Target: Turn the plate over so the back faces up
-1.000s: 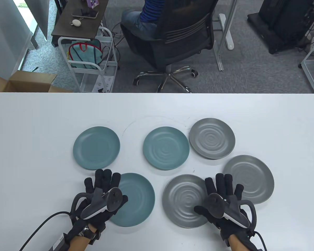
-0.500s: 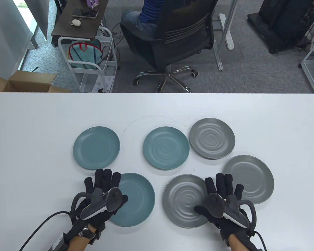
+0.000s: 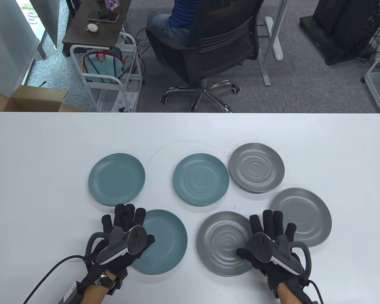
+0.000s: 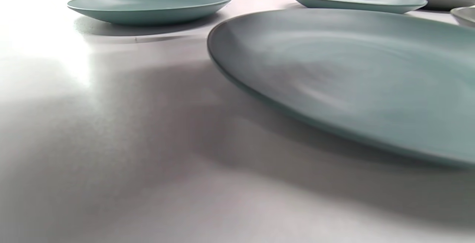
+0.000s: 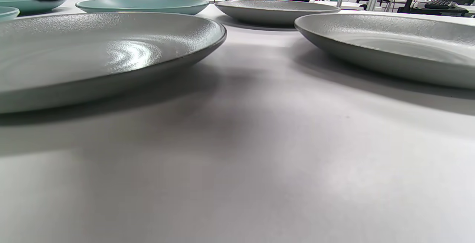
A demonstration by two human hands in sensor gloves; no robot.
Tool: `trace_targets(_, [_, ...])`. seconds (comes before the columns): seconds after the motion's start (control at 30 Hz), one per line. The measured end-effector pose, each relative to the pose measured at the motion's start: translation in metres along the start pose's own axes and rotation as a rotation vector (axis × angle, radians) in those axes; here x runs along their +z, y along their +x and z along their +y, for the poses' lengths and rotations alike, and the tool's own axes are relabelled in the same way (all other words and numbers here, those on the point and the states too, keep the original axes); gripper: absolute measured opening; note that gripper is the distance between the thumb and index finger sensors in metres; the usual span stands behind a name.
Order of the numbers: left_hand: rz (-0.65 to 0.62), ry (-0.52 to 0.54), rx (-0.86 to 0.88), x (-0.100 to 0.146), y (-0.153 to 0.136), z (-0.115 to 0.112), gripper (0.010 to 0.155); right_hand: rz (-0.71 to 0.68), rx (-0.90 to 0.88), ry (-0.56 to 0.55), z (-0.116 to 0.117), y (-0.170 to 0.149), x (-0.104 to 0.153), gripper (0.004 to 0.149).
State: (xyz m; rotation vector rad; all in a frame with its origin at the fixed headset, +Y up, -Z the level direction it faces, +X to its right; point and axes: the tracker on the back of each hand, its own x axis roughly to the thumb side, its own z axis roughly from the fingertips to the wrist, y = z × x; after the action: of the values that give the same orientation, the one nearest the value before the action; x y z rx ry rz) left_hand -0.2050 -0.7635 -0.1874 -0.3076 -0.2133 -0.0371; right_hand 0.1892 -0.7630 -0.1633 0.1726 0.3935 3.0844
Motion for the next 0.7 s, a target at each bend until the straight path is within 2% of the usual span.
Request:
trace_targets(0.3, [0.032,0.069,0.022,-0.010,-0.003,0.023,0.085,-0.005,-0.005,-0.003,-0.002,0.001,0.001,0.100])
trace_targets(0.6, [0.067,0.100,0.033,-0.047,-0.007,0.057,0.083,-0.006,-0.022,-0.023,-0.006,0.000,0.003,0.100])
trace_targets(0.7, [0.087,0.069,0.026,-0.061,-0.007,0.064,0.083,-0.009,-0.020,-0.023,-0.005,0.000,0.003,0.100])
